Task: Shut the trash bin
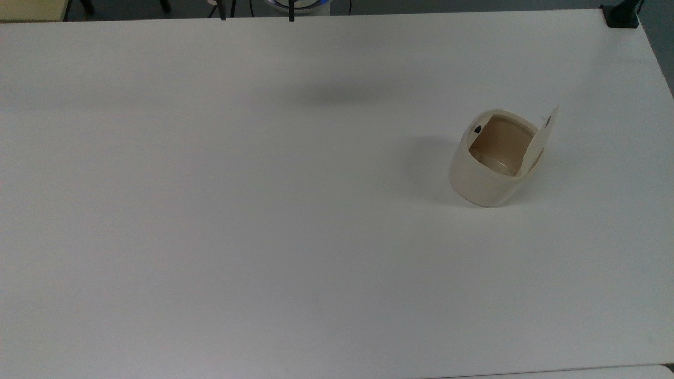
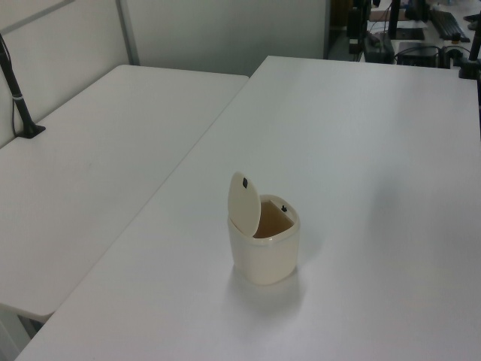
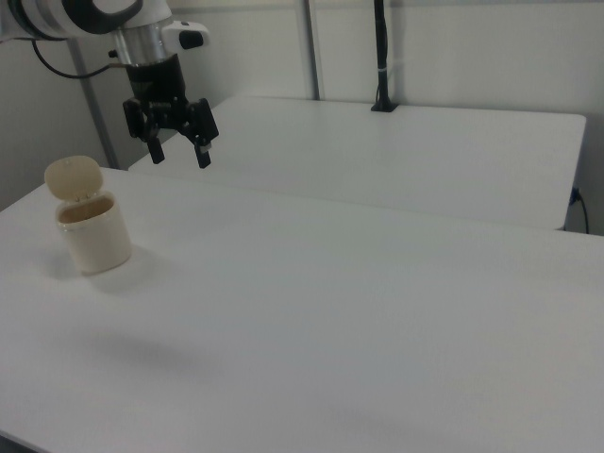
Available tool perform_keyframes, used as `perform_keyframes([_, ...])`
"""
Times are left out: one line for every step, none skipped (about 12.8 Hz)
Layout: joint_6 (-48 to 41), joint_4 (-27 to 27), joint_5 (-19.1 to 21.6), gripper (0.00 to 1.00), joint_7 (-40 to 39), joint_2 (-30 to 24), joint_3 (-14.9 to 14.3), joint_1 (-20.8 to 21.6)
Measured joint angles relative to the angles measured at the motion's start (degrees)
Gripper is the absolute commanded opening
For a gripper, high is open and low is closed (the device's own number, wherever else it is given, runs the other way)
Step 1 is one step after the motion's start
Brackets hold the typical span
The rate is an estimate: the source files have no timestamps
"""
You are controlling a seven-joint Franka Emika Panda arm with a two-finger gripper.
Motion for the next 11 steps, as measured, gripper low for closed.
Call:
perform_keyframes([0.0, 0.0, 0.0, 1.00, 0.0, 0.0, 0.0, 0.0])
perform_keyframes([0.0, 0.0, 0.0, 1.00, 0.0, 0.0, 0.0, 0.0])
perform_keyframes([0.0, 0.0, 0.0, 1.00, 0.0, 0.0, 0.0, 0.0])
perform_keyframes([0.0, 0.0, 0.0, 1.00, 0.0, 0.0, 0.0, 0.0])
perform_keyframes([0.0, 0.0, 0.0, 1.00, 0.0, 0.0, 0.0, 0.0])
perform_keyframes([0.0, 0.0, 0.0, 1.00, 0.0, 0.0, 0.0, 0.0])
perform_keyframes([0.0, 0.0, 0.0, 1.00, 0.0, 0.0, 0.0, 0.0])
perform_keyframes([0.0, 0.0, 0.0, 1.00, 0.0, 0.0, 0.0, 0.0])
perform_keyframes([0.0, 0.0, 0.0, 0.82, 0.0, 0.0, 0.0, 0.0])
perform_keyframes([0.0, 0.0, 0.0, 0.65, 0.0, 0.0, 0.0, 0.0])
perform_keyframes([0.0, 0.0, 0.0, 0.50, 0.0, 0.0, 0.0, 0.0])
